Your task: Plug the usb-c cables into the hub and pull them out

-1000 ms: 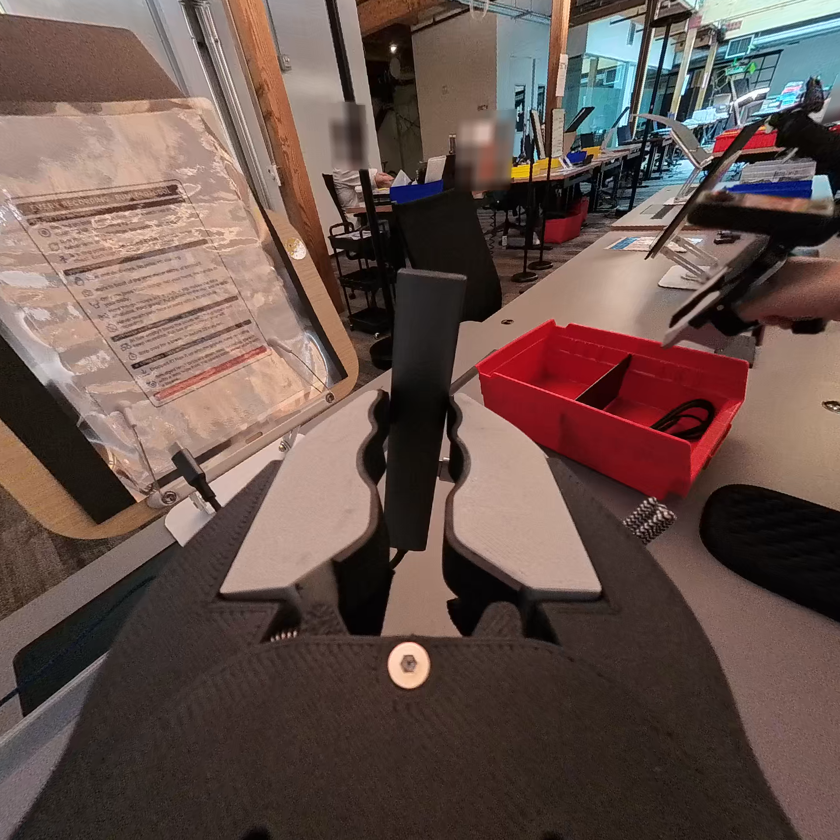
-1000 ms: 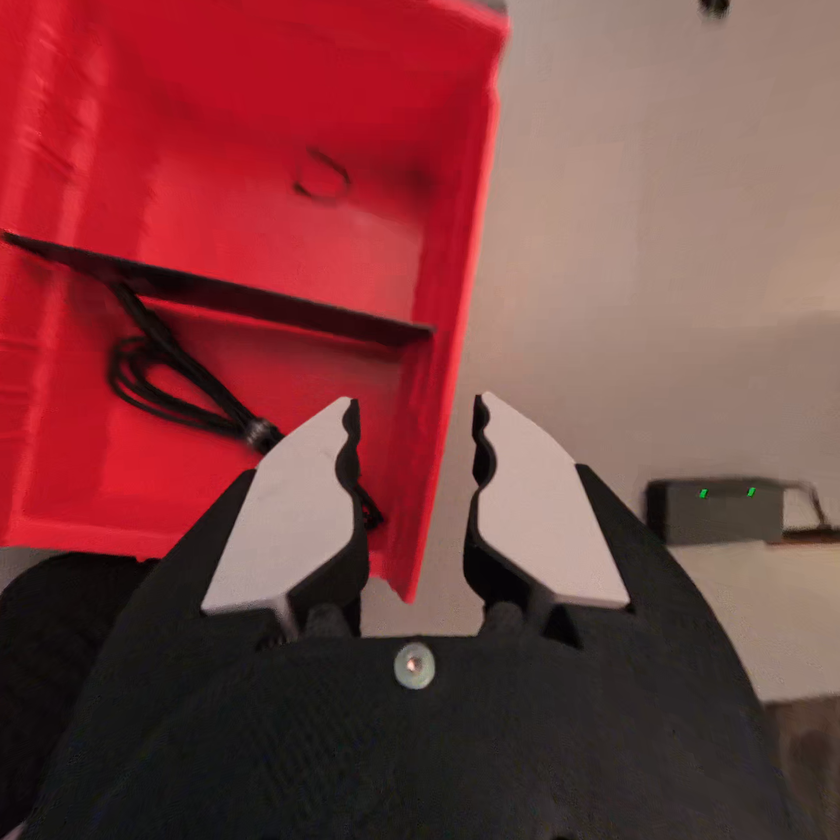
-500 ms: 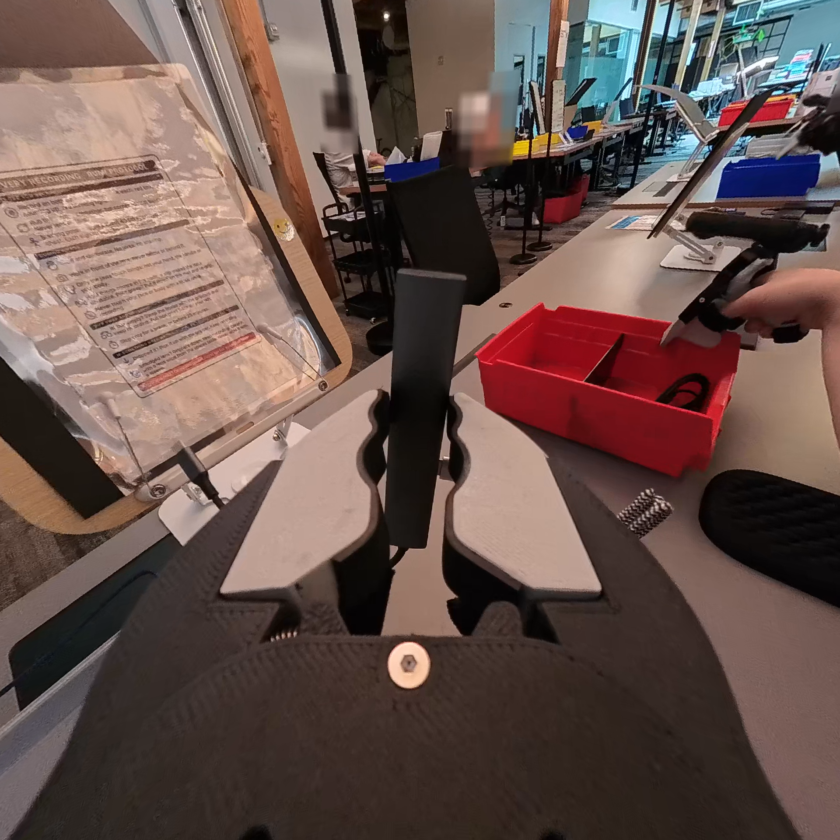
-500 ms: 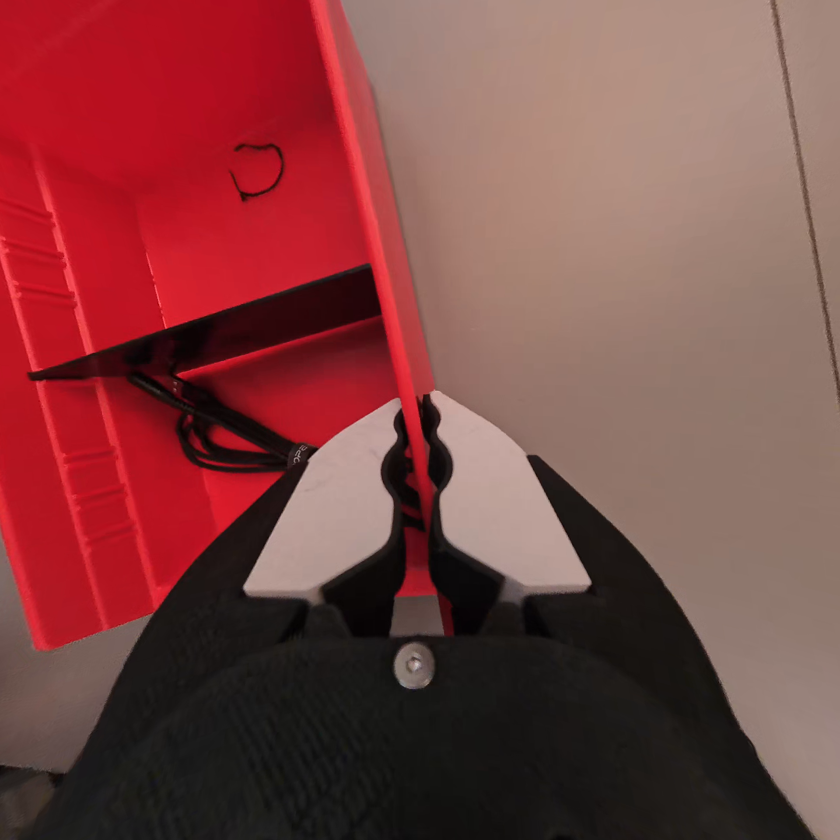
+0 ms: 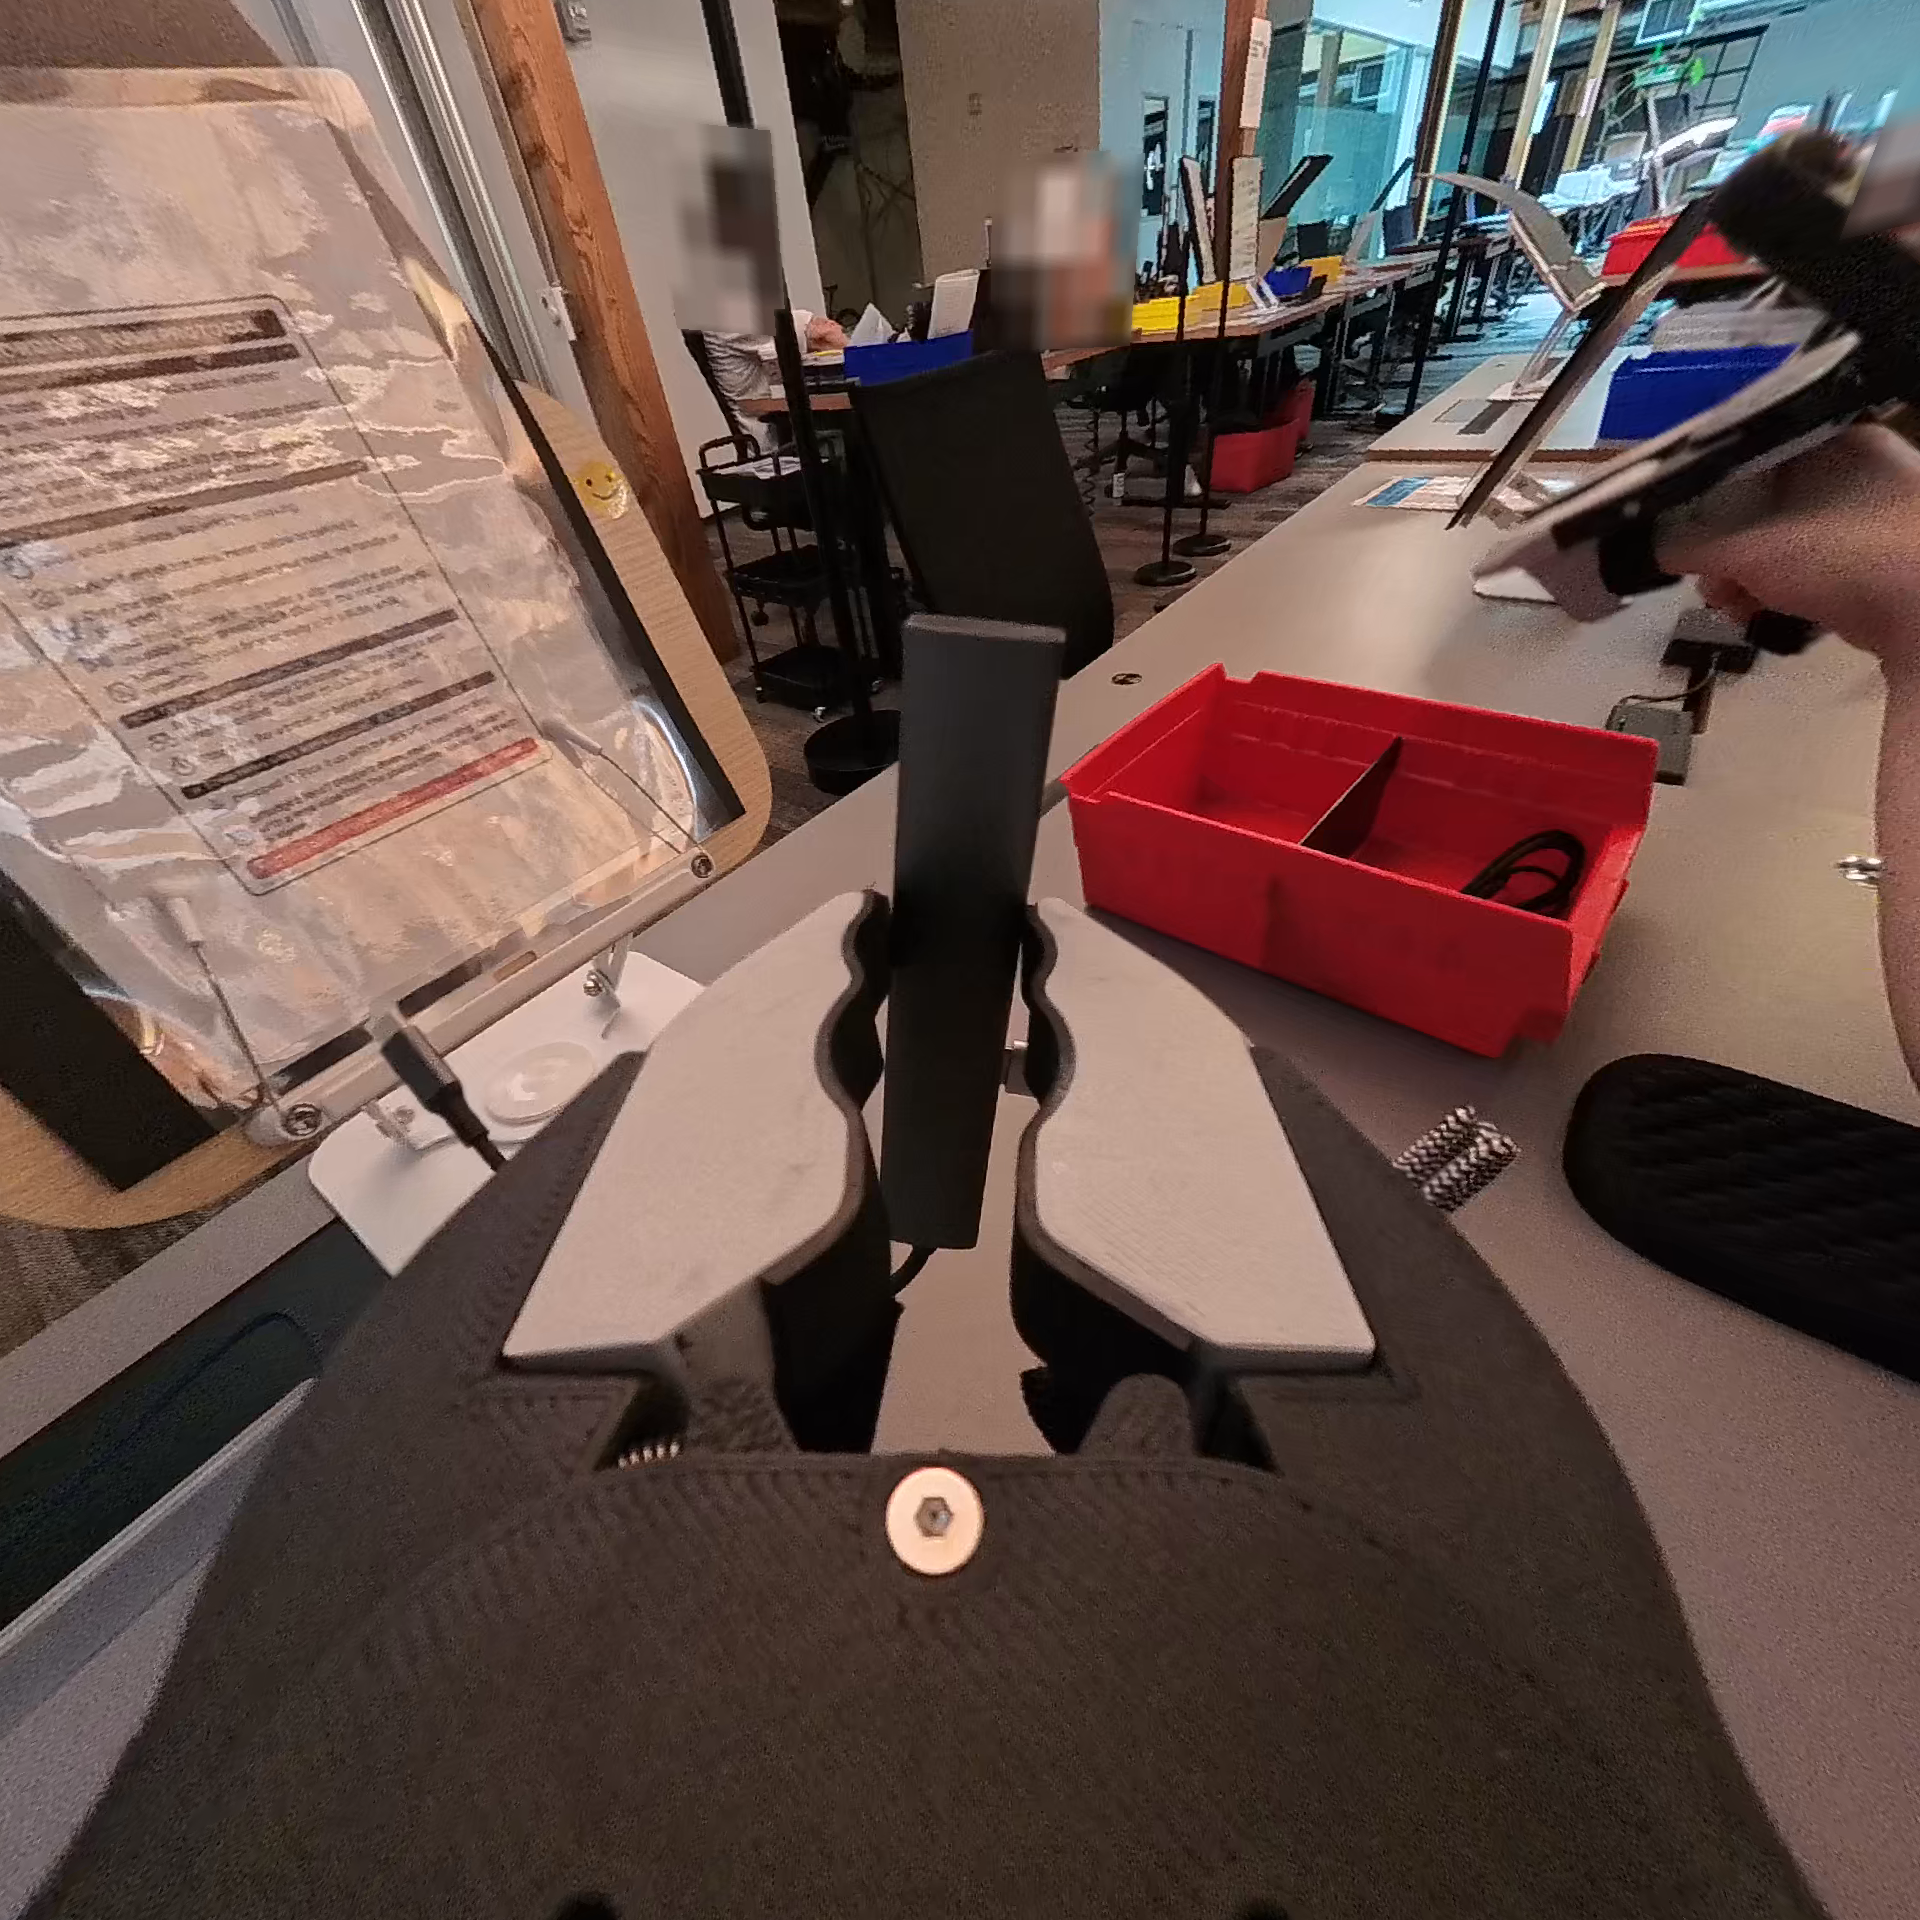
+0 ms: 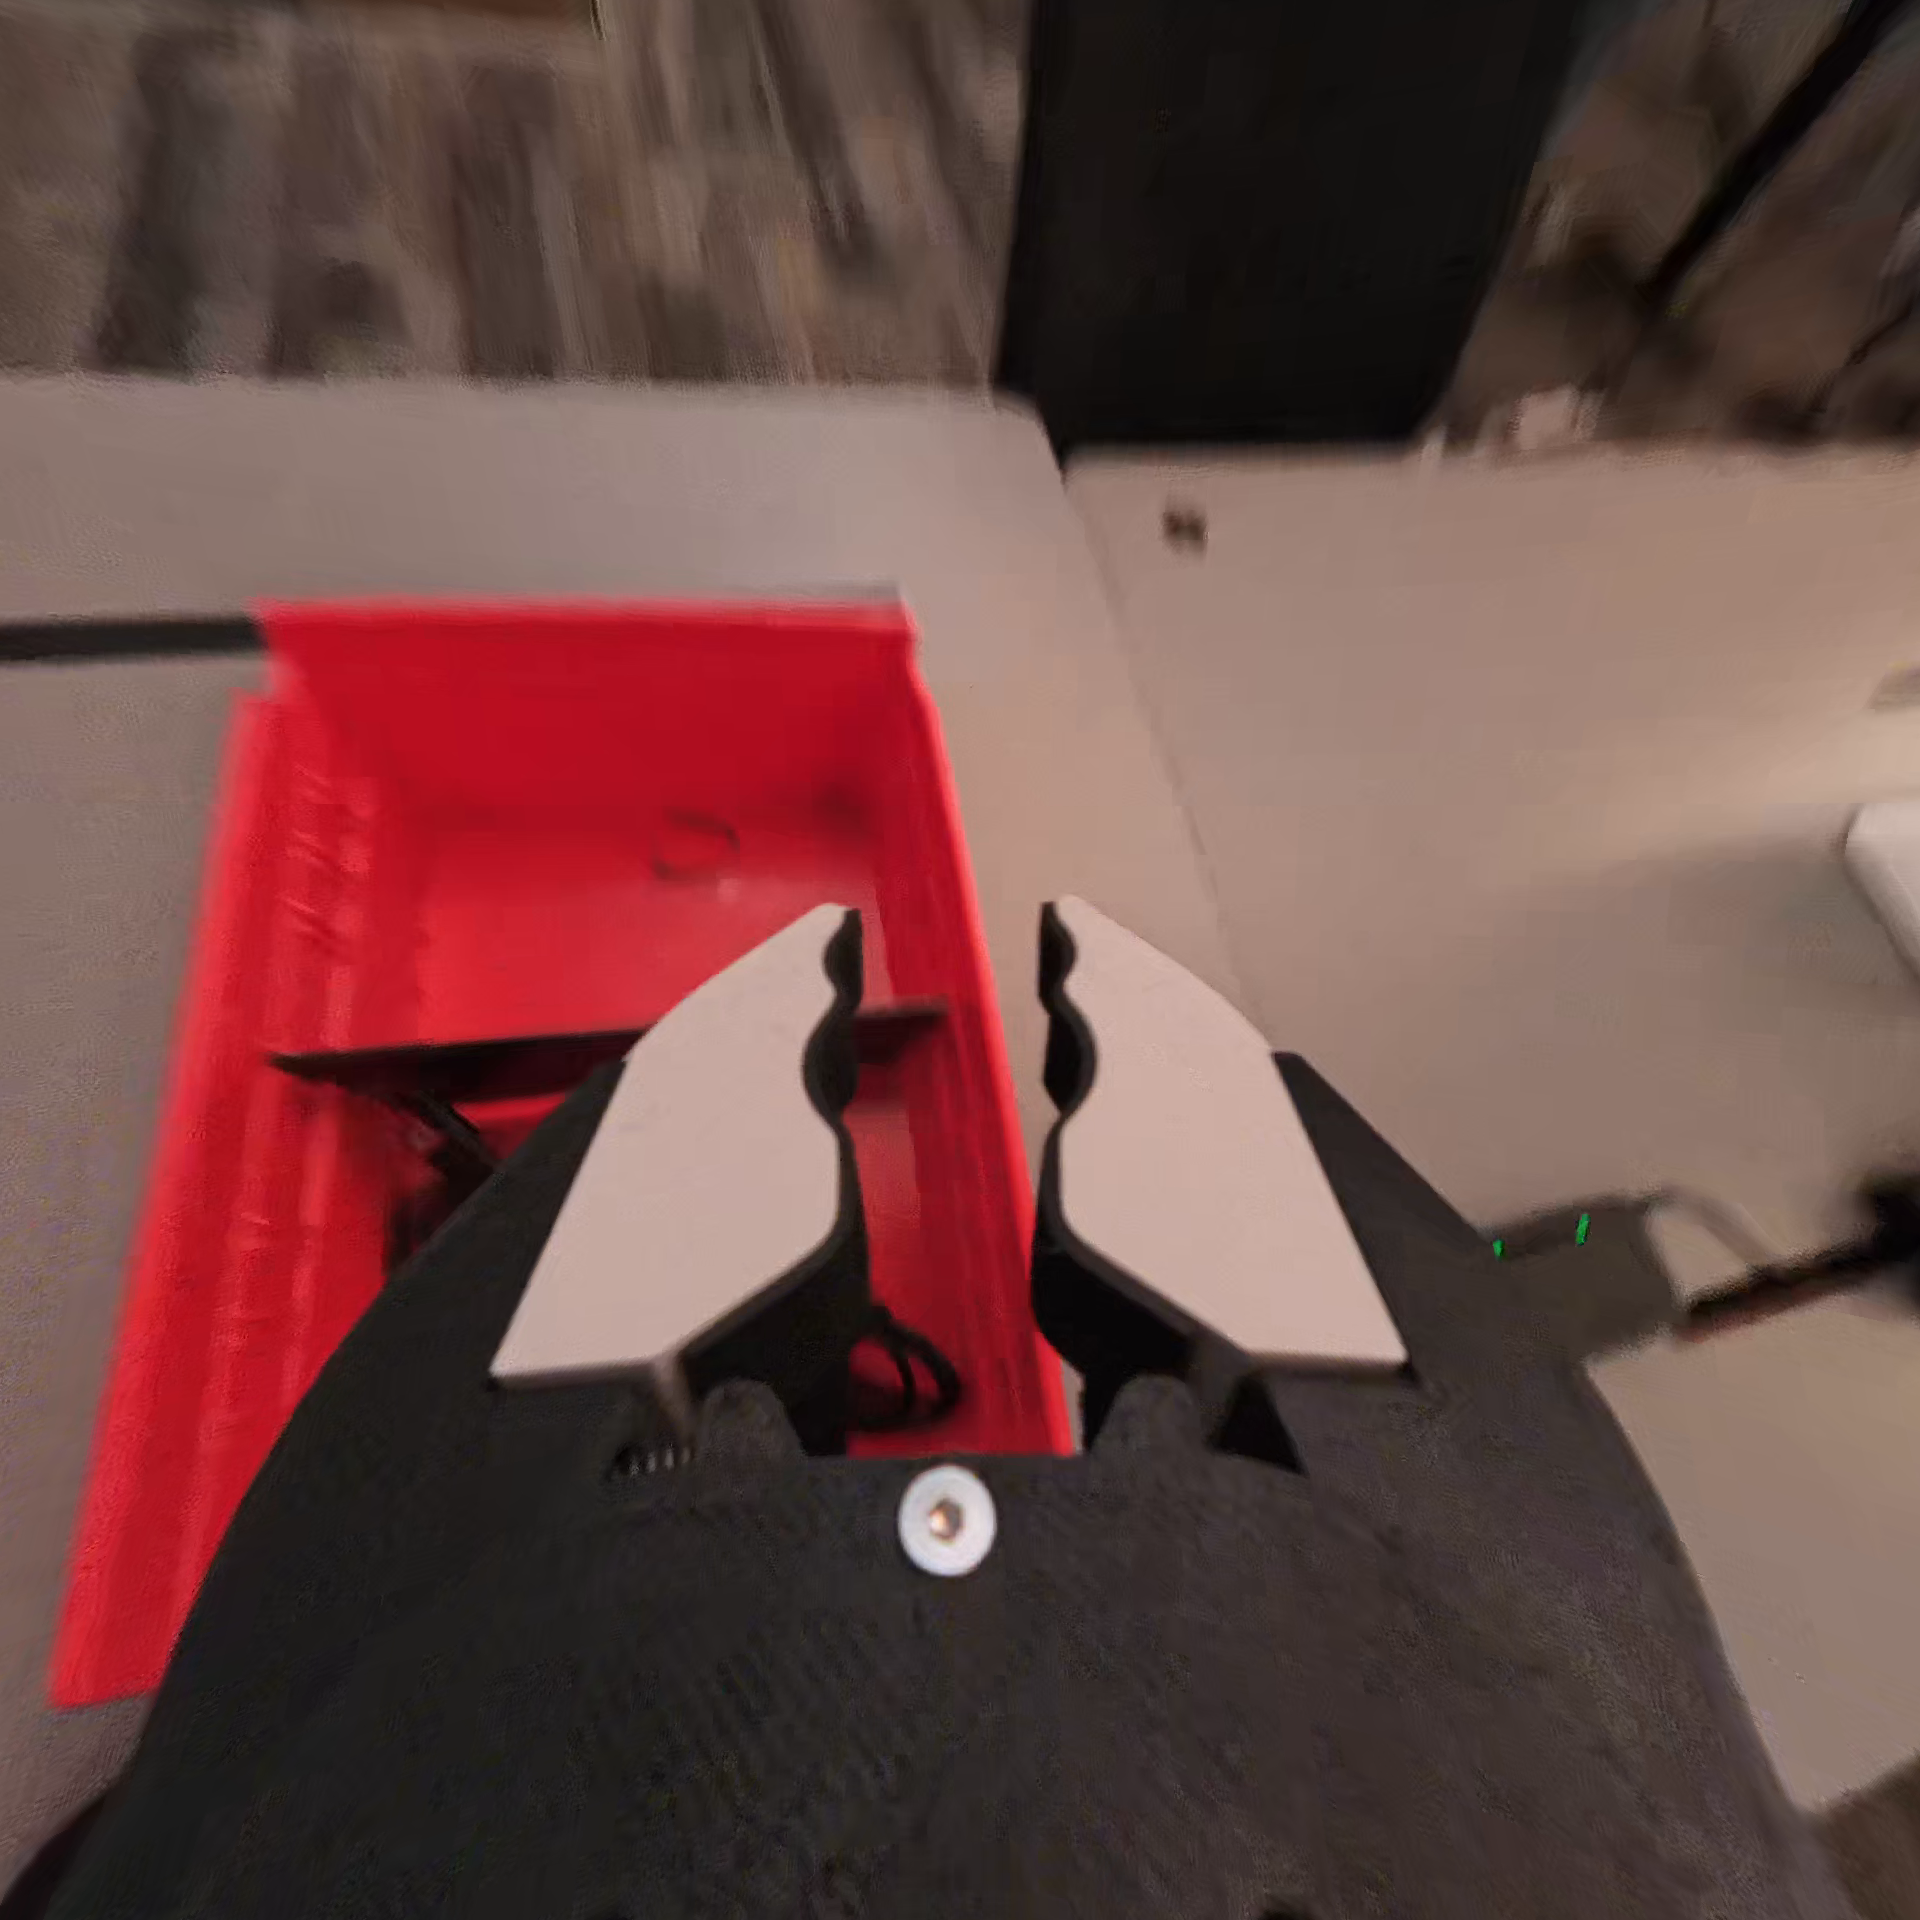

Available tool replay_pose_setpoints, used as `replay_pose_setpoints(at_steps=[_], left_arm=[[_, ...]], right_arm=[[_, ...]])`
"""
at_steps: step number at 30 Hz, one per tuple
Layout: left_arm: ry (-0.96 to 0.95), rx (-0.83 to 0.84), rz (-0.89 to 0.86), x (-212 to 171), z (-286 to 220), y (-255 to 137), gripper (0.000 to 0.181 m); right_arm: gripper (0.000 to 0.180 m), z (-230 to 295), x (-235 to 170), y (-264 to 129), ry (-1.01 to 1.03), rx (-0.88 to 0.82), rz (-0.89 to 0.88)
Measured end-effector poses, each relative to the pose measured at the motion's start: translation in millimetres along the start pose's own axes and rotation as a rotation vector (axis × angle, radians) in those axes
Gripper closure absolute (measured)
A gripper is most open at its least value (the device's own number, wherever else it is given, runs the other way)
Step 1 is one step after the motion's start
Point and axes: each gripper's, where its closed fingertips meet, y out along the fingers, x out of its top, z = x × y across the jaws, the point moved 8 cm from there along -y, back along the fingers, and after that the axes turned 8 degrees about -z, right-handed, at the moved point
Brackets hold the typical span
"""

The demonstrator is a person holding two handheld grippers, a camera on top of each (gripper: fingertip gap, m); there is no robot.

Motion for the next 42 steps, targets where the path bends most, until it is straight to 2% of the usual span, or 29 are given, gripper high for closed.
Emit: replay_pose_setpoints(at_steps=[1, 3, 6, 8, 10, 12, 16, 19, 21, 22, 25, 30, 34, 37, 40, 42], left_arm=[[-0.009, -0.006, -0.003, 0.2, -0.6, 0.2, 0.157], [-0.016, -0.012, -0.003, 0.4, -1.1, 0.2, 0.157], [-0.01, -0.013, 0.001, 0.7, -2.5, 0.1, 0.157], [-0.005, -0.015, 0.005, 1.0, -4.3, 0.7, 0.157], [0.002, 0.0, 0.016, 0.7, -5.5, 1.9, 0.157], [0.014, 0.018, 0.033, -0.7, -7.0, 3.8, 0.157], [0.067, 0.074, 0.096, -5.6, -12.1, 10.1, 0.157], [0.125, 0.111, 0.137, -9.7, -18.8, 16.1, 0.158], [0.145, 0.106, 0.152, -12.2, -24.9, 21.0, 0.157], [0.149, 0.106, 0.155, -13.4, -27.1, 23.3, 0.157], [0.186, 0.109, 0.138, -14.0, -30.6, 26.8, 0.157], [0.207, 0.076, 0.072, -1.1, -26.1, 13.6, 0.125], [0.166, -0.04, 0.164, -9.7, -26.6, 14.0, 0.121], [0.263, -0.005, 0.244, -22.7, -29.5, 25.1, 0.127], [0.433, 0.104, 0.249, -28.8, -30.1, 31.5, 0.149], [0.481, 0.128, 0.227, -29.5, -32.6, 33.1, 0.157]], right_arm=[[0.142, 20.8, 17.5, -9.7, -0.059, 0.041, -0.099], [0.141, 79.3, 45.1, -28.4, -0.168, 0.264, -0.286], [0.14, 181.6, 68.8, -69.8, -0.133, 0.837, -0.484], [0.139, 238.7, 70.1, -99.8, -0.075, 1.165, -0.536], [0.138, 285.4, 59.3, -115.3, -0.089, 1.324, -0.498], [0.137, 321.7, 44.7, -117.0, -0.135, 1.357, -0.41], [0.142, 358.9, 23.8, -100.3, -0.156, 1.26, -0.335], [0.147, 367.8, 16.5, -89.1, -0.076, 1.247, -0.332], [0.16, 368.4, 15.7, -85.4, -0.035, 1.261, -0.342], [0.168, 367.9, 15.1, -83.3, -0.037, 1.26, -0.343], [0.172, 363.1, 15.4, -78.5, -0.081, 1.223, -0.374], [0.174, 346.2, 24.2, -74.8, 0.011, 1.298, -0.338], [0.173, 334.8, 30.6, -76.0, 0.079, 1.321, -0.346], [0.173, 331.4, 32.4, -76.5, 0.129, 1.314, -0.356], [0.173, 332.6, 31.6, -77.5, 0.18, 1.348, -0.335], [0.173, 333.3, 31.0, -76.7, 0.204, 1.352, -0.33]])
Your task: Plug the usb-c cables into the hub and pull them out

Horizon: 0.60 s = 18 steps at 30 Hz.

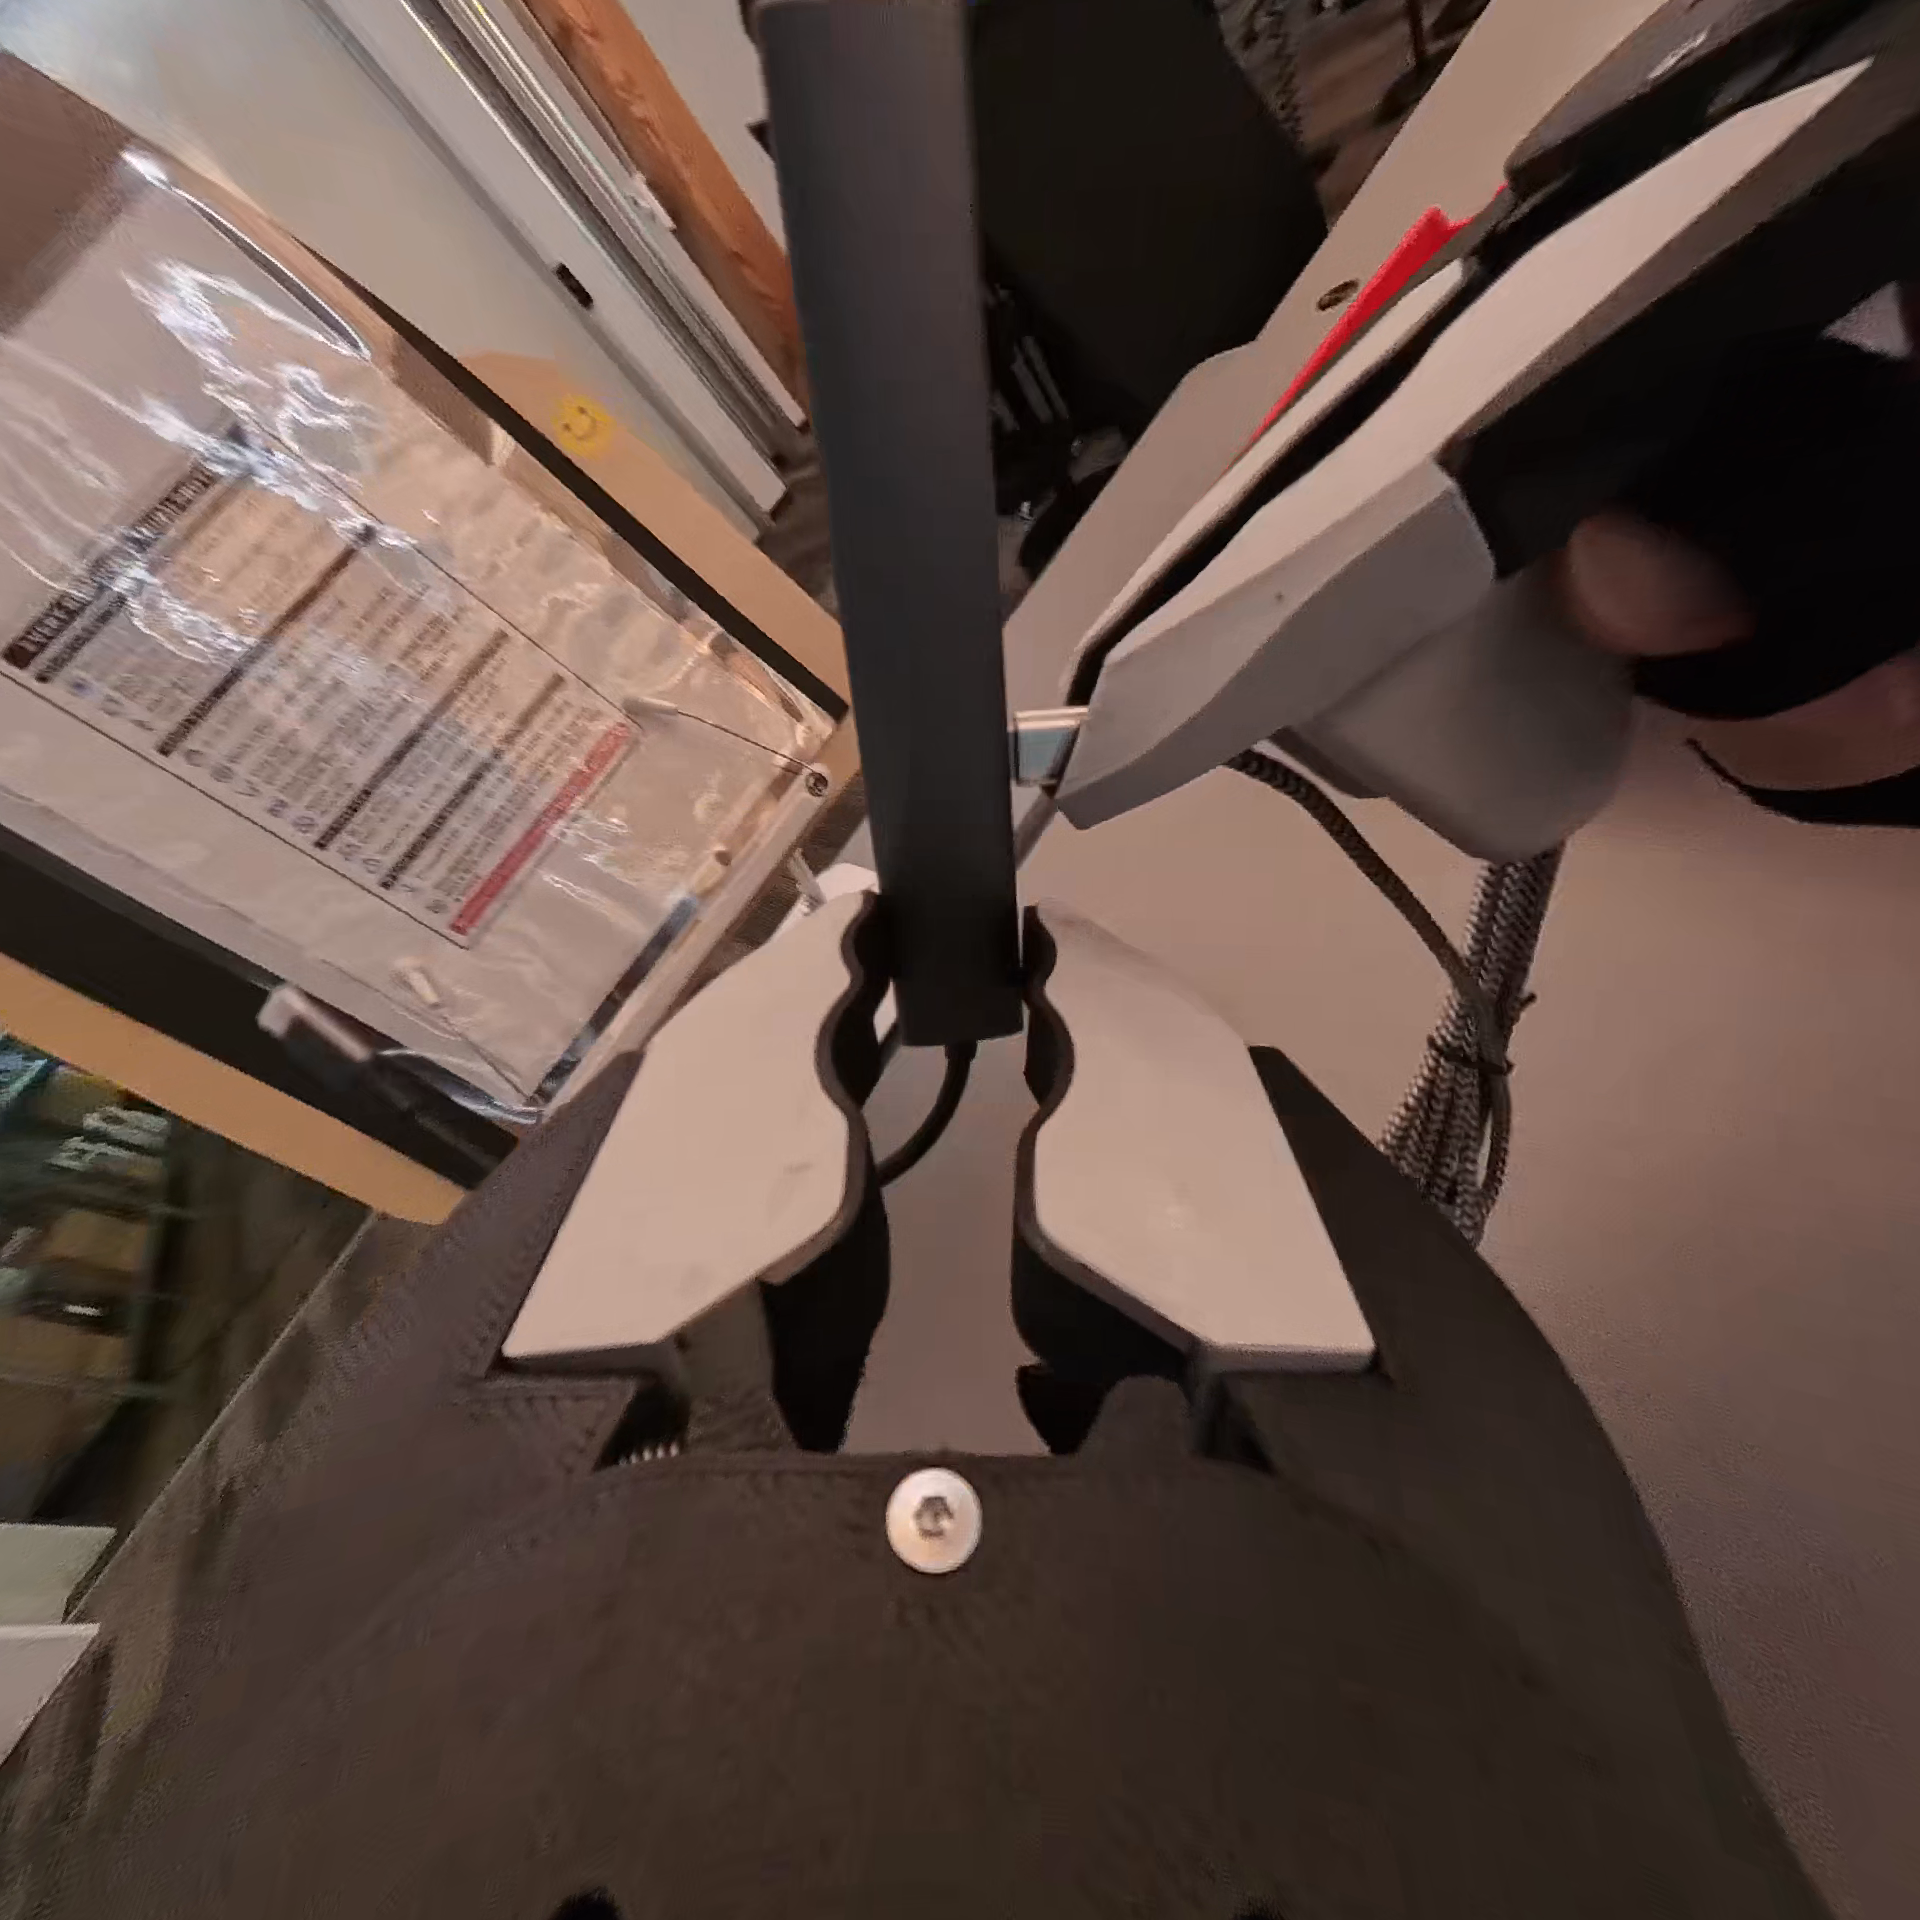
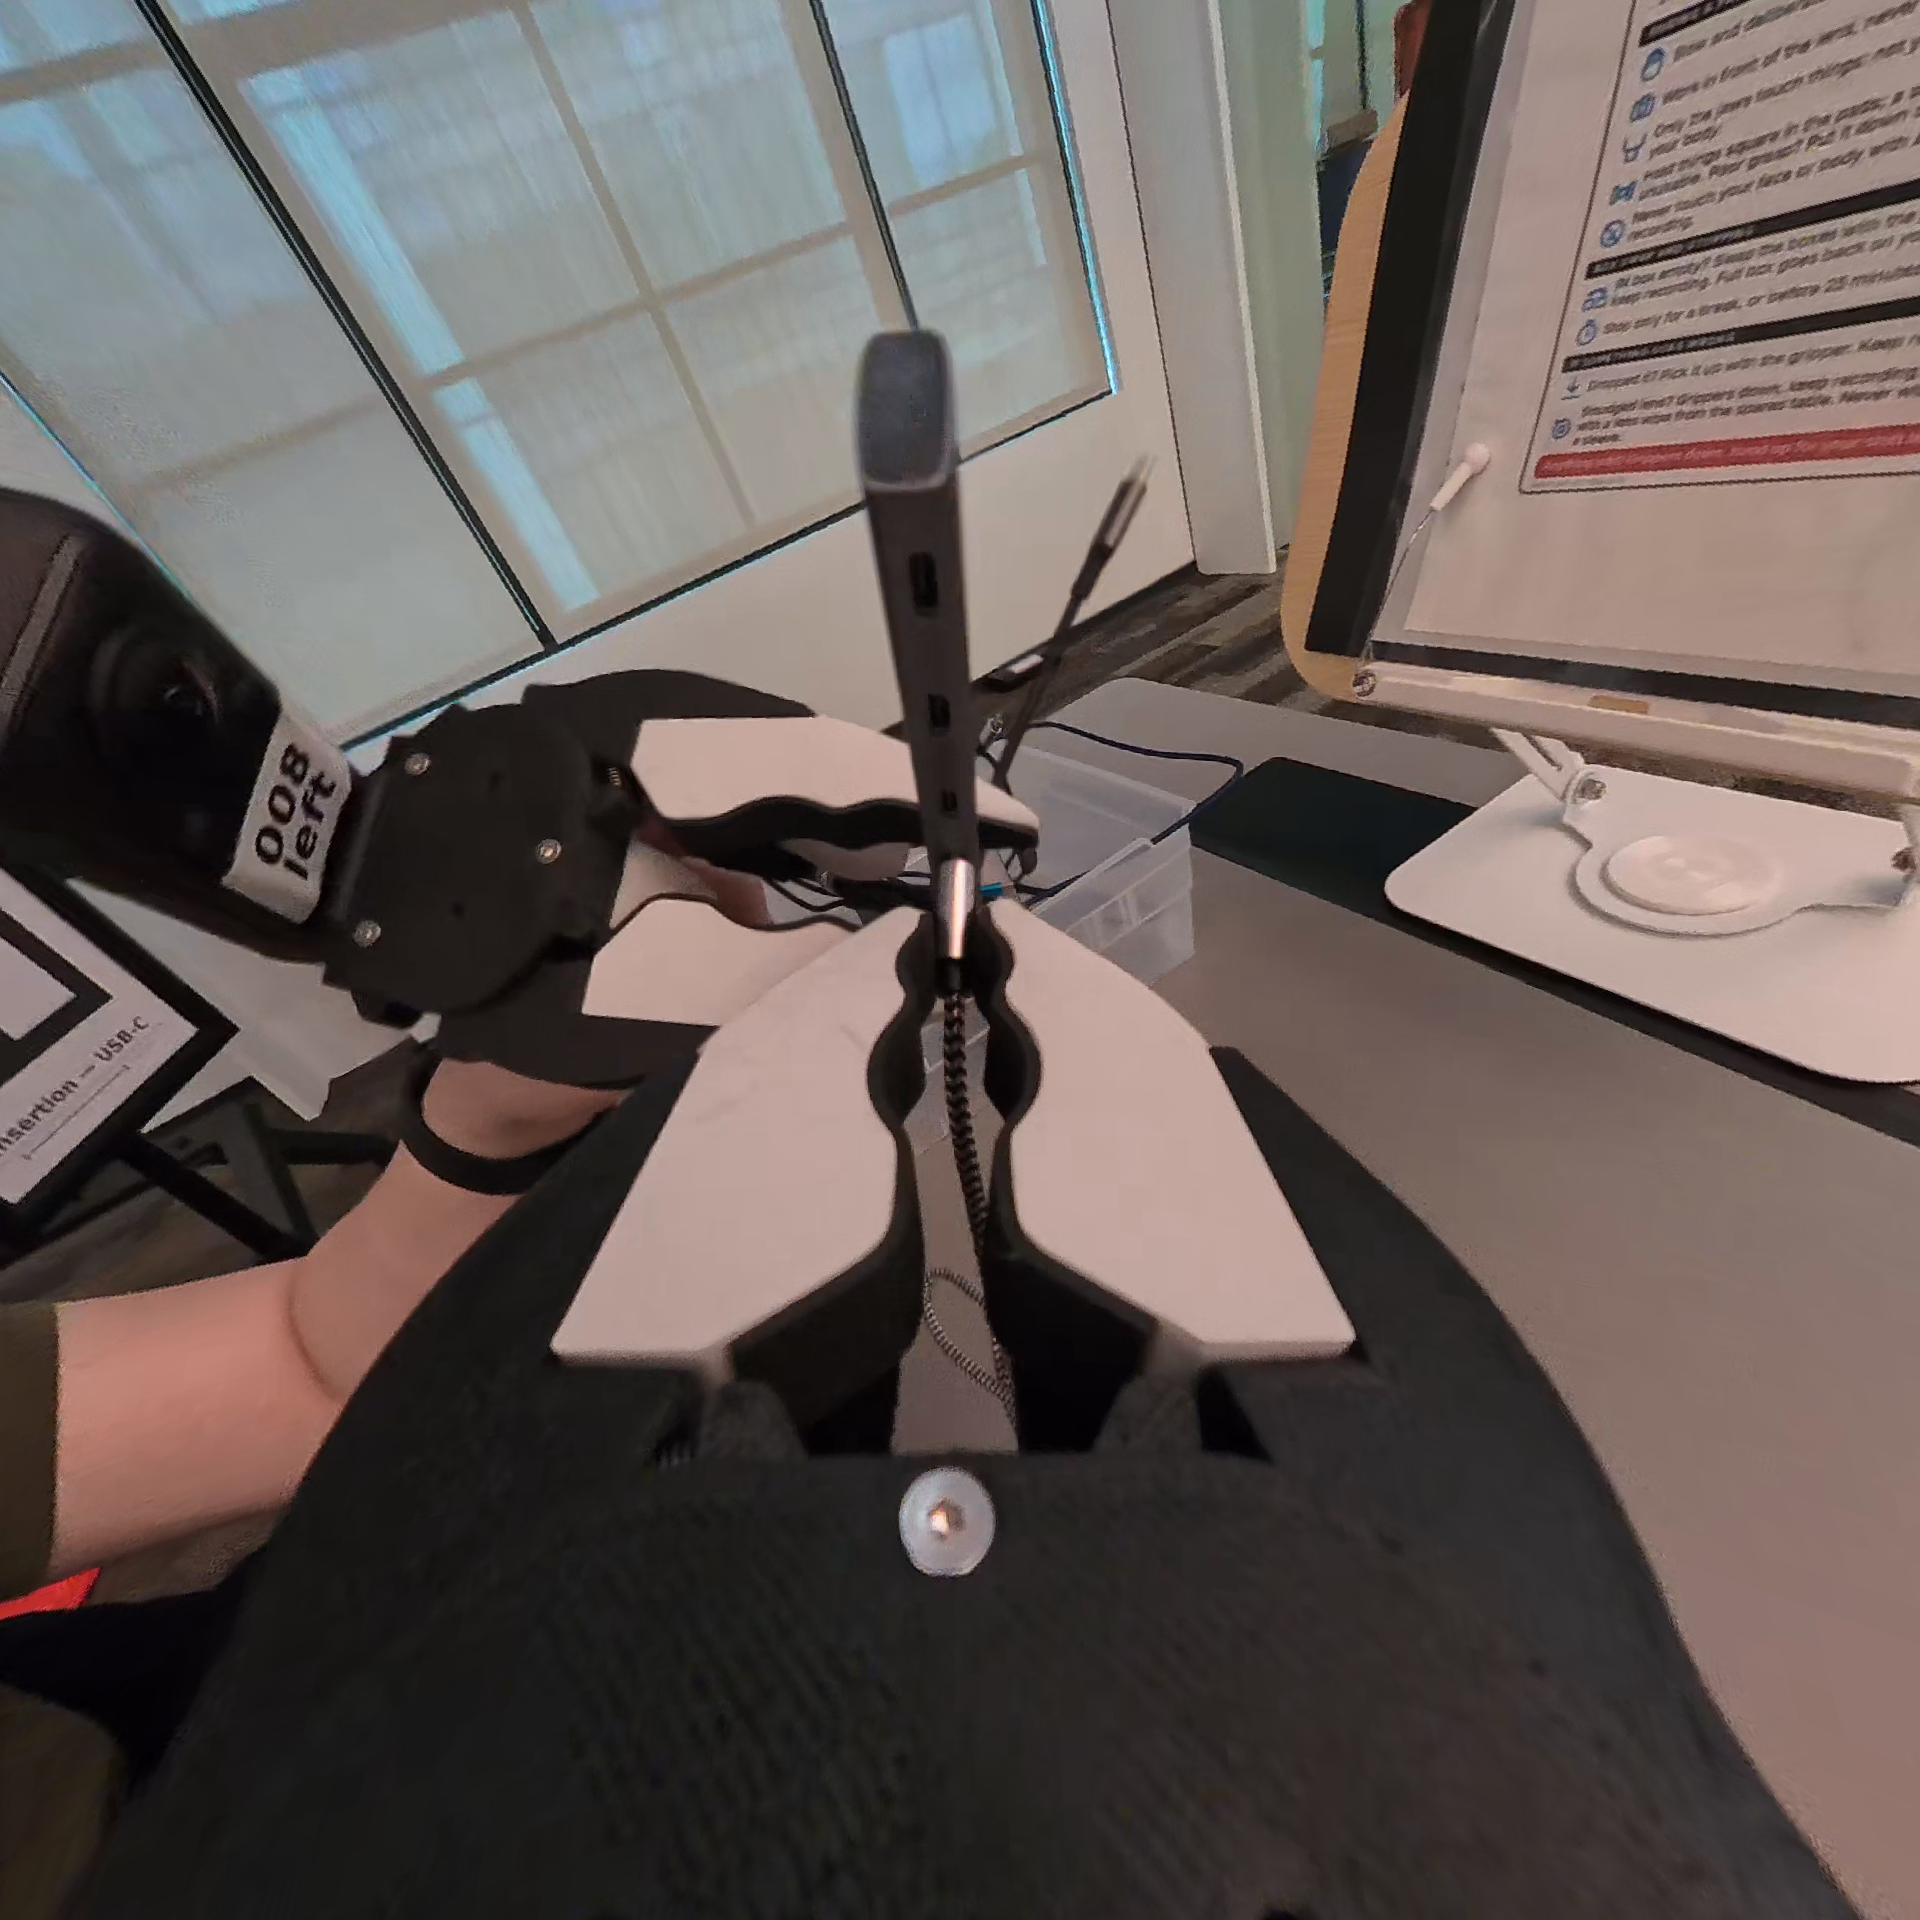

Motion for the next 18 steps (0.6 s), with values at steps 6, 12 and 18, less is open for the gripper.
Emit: replay_pose_setpoints(at_steps=[6, 12, 18], left_arm=[[-0.031, 0.027, -0.047, 2.8, 0.1, 0.5, 0.157], [-0.202, -0.003, -0.111, 2.3, 5.0, 3.1, 0.156], [-0.275, 0.038, -0.18, 5.9, 5.5, 0.5, 0.156]], right_arm=[[0.174, -0.2, -3.3, 2.4, 0.041, 0.031, 0.003], [0.173, 0.1, -2.2, 2.3, 0.015, 0.04, -0.079], [0.174, 8.3, -4.1, 1.6, -0.069, 0.004, -0.223]])
